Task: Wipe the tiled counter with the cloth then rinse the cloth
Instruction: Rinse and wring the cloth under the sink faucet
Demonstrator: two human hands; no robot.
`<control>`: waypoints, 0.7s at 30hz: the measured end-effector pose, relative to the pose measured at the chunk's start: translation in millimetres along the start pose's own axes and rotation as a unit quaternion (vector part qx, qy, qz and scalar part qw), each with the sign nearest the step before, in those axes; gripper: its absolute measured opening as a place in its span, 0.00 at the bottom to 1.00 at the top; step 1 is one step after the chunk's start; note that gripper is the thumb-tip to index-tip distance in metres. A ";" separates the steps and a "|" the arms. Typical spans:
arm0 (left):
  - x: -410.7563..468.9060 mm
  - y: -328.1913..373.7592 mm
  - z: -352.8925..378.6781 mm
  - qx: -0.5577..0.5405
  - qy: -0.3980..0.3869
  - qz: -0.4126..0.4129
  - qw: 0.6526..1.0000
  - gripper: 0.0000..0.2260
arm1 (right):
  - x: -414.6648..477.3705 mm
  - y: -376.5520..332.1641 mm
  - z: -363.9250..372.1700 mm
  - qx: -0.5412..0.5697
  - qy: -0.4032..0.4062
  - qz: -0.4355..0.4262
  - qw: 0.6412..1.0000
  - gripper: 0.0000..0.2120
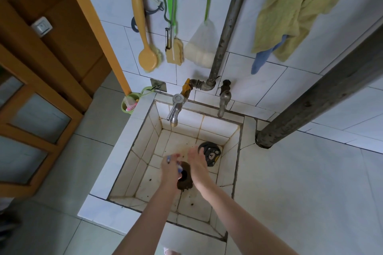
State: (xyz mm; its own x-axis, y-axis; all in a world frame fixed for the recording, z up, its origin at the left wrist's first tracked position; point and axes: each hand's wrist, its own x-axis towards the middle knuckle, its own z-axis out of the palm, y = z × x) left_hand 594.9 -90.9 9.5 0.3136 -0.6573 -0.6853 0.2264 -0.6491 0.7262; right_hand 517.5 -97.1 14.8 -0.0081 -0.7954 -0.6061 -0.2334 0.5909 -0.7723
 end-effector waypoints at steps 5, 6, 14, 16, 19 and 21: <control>7.5 -2.2 -11.1 0.134 -0.003 0.037 0.990 0.20 | 0.3 6.7 -26.0 -0.023 -0.065 0.087 0.994 0.29; 7.7 -1.8 -10.7 0.163 0.009 0.046 0.986 0.22 | 0.3 7.8 -27.2 -0.029 -0.073 0.094 0.992 0.28; 10.4 -9.0 -8.1 0.216 0.017 0.061 0.974 0.22 | -1.7 2.3 -19.6 -0.013 -0.081 0.139 0.987 0.25; 10.4 -8.5 -11.6 0.217 0.024 0.037 0.975 0.22 | -0.1 -0.7 -19.6 0.001 -0.082 0.144 0.986 0.23; 9.5 -6.3 -18.0 0.231 -0.016 0.032 0.972 0.20 | -3.1 -4.3 -19.2 0.018 -0.093 0.139 0.986 0.18; 4.0 0.3 -15.5 0.222 -0.061 0.017 0.973 0.22 | -6.3 -3.4 -19.3 0.009 -0.109 0.116 0.987 0.15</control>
State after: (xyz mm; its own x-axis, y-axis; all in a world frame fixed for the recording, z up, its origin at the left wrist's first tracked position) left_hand 610.5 -87.7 7.9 0.1964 -0.7041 -0.6824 -0.2113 -0.7100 0.6718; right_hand 499.6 -96.6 24.9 0.1512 -0.5918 -0.7918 -0.2329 0.7571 -0.6104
